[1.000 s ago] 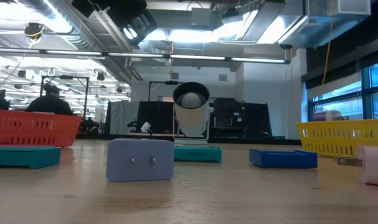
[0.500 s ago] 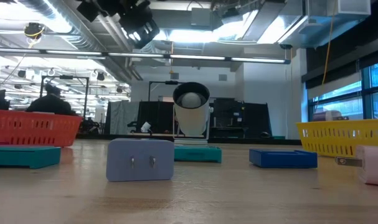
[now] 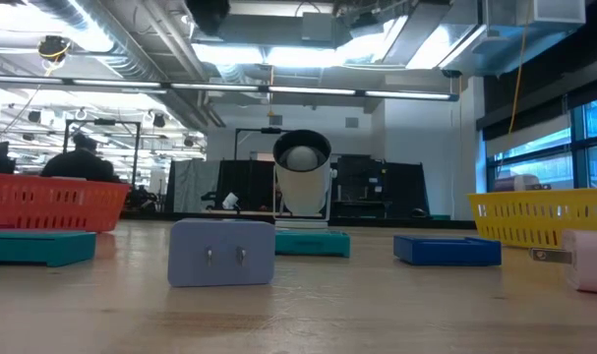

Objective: Pick & Place Office items
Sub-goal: Put the green charger adapter into the yellow basket

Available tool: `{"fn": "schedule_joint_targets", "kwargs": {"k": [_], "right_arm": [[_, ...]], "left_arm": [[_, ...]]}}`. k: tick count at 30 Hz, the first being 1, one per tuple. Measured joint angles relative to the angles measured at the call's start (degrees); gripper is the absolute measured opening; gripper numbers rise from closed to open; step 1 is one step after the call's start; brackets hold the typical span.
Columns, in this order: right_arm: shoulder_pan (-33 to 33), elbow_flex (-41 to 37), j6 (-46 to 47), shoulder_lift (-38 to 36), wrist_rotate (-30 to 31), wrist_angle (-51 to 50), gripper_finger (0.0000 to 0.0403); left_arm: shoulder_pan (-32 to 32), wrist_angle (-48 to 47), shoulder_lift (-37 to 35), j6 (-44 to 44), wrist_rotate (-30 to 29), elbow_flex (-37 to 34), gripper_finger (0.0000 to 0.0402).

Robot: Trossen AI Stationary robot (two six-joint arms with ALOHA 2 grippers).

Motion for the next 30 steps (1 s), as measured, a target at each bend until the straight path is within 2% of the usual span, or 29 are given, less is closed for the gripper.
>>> {"fn": "schedule_joint_targets", "kwargs": {"k": [6, 10, 18, 25, 30], "right_arm": [[-0.24, 0.00, 2.74, -2.63, 10.92, -7.08, 0.0153], [-1.09, 0.00, 12.26, -5.10, 16.48, -16.39, 0.0153], [-1.61, 0.00, 41.28, -9.92, 16.35, -42.49, 0.0153], [-0.91, 0.00, 66.73, -10.93, 8.39, -67.67, 0.0153], [2.22, -1.67, 77.97, -10.93, 4.64, -77.78, 0.0153]], "left_arm": [[-3.68, -1.96, -5.23, 2.89, -16.36, 0.00, 0.0226], [-7.17, -6.41, -6.64, 4.17, -26.38, -0.02, 0.0223], [-12.62, -13.78, -6.46, 2.16, -42.39, -0.02, 0.0213], [-13.61, -18.89, -7.05, 0.14, -49.86, -0.04, 0.0203], [-13.59, -22.53, -7.49, -2.05, -52.50, -0.07, 0.0203]]}}
